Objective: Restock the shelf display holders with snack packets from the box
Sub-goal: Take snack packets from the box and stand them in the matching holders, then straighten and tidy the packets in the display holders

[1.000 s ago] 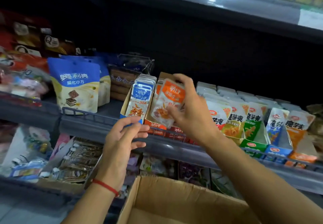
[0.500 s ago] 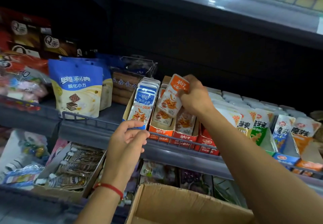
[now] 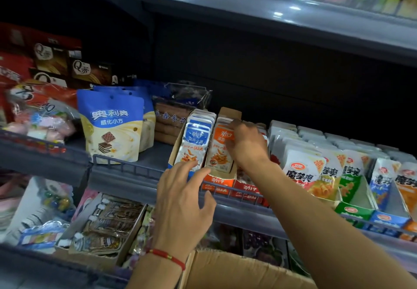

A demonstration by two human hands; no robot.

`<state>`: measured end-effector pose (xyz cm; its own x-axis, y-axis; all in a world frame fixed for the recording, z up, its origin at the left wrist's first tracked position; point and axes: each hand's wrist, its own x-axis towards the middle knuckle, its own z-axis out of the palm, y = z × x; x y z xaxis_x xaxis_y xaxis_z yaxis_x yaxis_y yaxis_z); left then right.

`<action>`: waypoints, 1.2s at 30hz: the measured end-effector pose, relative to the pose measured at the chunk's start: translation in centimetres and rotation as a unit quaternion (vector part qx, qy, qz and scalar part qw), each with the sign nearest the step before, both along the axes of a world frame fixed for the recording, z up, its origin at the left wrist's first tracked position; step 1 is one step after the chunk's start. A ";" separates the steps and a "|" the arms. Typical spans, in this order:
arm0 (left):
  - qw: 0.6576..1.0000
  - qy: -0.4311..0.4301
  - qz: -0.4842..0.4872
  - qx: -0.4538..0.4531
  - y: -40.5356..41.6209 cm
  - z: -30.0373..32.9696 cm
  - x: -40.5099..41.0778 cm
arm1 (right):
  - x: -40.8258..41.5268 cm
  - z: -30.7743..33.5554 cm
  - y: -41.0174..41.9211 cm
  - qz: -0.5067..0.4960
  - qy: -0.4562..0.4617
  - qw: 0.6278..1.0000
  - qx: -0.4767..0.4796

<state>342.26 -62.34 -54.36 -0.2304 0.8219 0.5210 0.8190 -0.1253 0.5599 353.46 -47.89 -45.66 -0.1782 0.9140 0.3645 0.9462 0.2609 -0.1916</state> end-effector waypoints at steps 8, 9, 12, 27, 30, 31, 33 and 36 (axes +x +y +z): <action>0.991 0.080 0.024 -0.106 0.3 0.6 -1.5 | -0.2 -0.8 -0.4 0.026 -0.085 0.987 0.131; 0.991 0.081 0.026 -0.106 0.2 0.7 -1.6 | -0.7 -0.6 -0.4 0.056 -0.091 0.984 0.142; 0.993 0.070 0.025 -0.091 0.1 0.9 -1.7 | -2.7 0.6 0.2 0.137 -0.087 0.982 0.092; 0.995 0.057 -0.007 -0.078 0.3 1.2 -2.4 | -6.5 0.6 3.5 0.124 -0.175 0.976 -0.048; 0.994 0.062 0.000 -0.084 0.3 1.4 -2.7 | -6.6 1.0 3.5 0.126 -0.171 0.976 -0.055; 0.993 0.074 0.007 -0.090 0.3 1.4 -2.9 | -6.6 1.0 3.4 0.127 -0.175 0.975 -0.050; 0.990 0.095 0.014 -0.103 0.4 1.3 -3.3 | -6.7 1.0 3.2 0.129 -0.189 0.972 -0.047; 0.990 0.090 0.007 -0.111 0.3 1.0 -3.4 | -6.8 0.7 2.8 0.131 -0.214 0.967 -0.042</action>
<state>338.83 -62.00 -53.34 -0.1619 0.9181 0.3617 0.9091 -0.0038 0.4166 346.68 -45.12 -44.93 -0.5261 0.8401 0.1320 0.8469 0.5035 0.1710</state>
